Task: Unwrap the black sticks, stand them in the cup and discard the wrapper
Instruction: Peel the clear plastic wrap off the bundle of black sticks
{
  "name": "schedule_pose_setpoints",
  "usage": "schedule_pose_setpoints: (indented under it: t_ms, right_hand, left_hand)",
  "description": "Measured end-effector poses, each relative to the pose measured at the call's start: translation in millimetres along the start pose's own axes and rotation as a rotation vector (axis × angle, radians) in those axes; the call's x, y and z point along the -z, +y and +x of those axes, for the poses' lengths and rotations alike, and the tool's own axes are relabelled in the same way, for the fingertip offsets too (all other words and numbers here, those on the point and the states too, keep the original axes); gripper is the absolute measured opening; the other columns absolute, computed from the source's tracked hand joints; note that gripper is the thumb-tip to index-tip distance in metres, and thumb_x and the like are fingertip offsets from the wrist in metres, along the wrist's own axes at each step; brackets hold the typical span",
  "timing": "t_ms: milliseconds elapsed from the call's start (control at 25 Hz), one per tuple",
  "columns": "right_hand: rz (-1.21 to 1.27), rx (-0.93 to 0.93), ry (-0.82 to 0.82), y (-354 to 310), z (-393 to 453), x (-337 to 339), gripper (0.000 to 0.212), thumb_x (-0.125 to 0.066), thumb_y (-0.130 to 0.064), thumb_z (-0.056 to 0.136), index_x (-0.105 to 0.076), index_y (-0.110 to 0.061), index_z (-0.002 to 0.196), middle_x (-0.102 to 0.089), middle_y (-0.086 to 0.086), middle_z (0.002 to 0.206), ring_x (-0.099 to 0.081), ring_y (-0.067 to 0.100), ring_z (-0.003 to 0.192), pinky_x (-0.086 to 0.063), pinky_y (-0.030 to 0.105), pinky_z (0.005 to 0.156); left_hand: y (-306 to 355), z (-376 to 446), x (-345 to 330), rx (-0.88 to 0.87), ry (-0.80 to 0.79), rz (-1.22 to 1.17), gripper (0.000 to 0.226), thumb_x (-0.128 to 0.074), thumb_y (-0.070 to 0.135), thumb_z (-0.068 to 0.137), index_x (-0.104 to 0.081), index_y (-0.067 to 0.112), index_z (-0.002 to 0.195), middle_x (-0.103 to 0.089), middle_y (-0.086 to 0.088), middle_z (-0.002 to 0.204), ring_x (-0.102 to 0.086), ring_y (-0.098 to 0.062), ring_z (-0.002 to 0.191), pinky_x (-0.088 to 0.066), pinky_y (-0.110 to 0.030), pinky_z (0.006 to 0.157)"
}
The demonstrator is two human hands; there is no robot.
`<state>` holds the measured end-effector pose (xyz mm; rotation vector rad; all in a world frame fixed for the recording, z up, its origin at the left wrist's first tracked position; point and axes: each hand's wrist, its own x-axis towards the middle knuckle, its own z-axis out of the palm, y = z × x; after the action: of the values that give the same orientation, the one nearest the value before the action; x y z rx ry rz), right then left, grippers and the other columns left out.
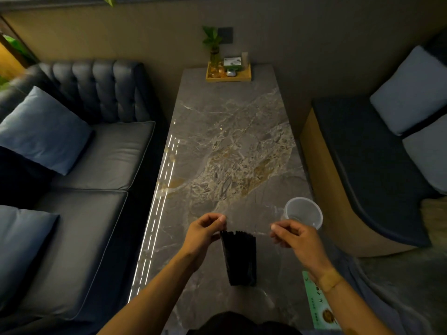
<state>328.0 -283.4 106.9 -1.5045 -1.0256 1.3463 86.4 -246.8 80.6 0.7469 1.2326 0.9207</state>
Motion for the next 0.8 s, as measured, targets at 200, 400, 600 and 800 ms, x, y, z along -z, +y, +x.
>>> schedule_pose_setpoints:
  t_ms: [200, 400, 600, 800]
  right_hand:
    - [-0.014, 0.013, -0.081, -18, -5, -1, 0.009, -0.067, -0.01, 0.086, -0.072, -0.011, 0.094, -0.075, 0.009, 0.076, -0.07, 0.018, 0.064, -0.054, 0.024, 0.06]
    - [-0.1, 0.111, -0.035, -38, -6, -7, 0.012, -0.066, -0.015, 0.088, -0.073, -0.007, 0.082, -0.072, 0.012, 0.07, -0.069, 0.022, 0.057, -0.051, 0.026, 0.05]
    - [-0.077, 0.134, 0.01, -45, -10, -15, 0.006, -0.071, -0.013, 0.083, -0.072, -0.014, 0.089, -0.074, 0.008, 0.074, -0.071, 0.02, 0.061, -0.057, 0.029, 0.052]
    - [-0.111, 0.16, 0.063, -48, -8, -23, 0.004, -0.074, -0.019, 0.081, -0.07, -0.017, 0.082, -0.074, 0.0, 0.073, -0.07, 0.014, 0.061, -0.054, 0.02, 0.049]
  left_hand:
    - [6, 4, -8, -0.011, 0.057, 0.028, 0.004, -0.068, 0.016, 0.089, -0.07, 0.017, 0.085, -0.067, 0.0, 0.077, -0.061, -0.018, 0.081, -0.048, -0.033, 0.078]
    - [17, 14, -19, -0.102, 0.111, 0.163, 0.007, -0.069, 0.016, 0.089, -0.069, 0.022, 0.085, -0.068, 0.0, 0.083, -0.06, -0.016, 0.08, -0.049, -0.02, 0.067]
    - [19, 0, -35, -0.362, 0.131, 0.492, 0.04, -0.069, 0.033, 0.085, -0.051, 0.037, 0.121, -0.055, 0.012, 0.116, -0.058, -0.006, 0.1, -0.053, -0.02, 0.077]
    - [8, -34, -47, -0.543, -0.091, 0.726, 0.06, -0.07, 0.064, 0.072, -0.038, 0.054, 0.123, -0.047, 0.03, 0.117, -0.05, 0.005, 0.111, -0.041, -0.006, 0.086]
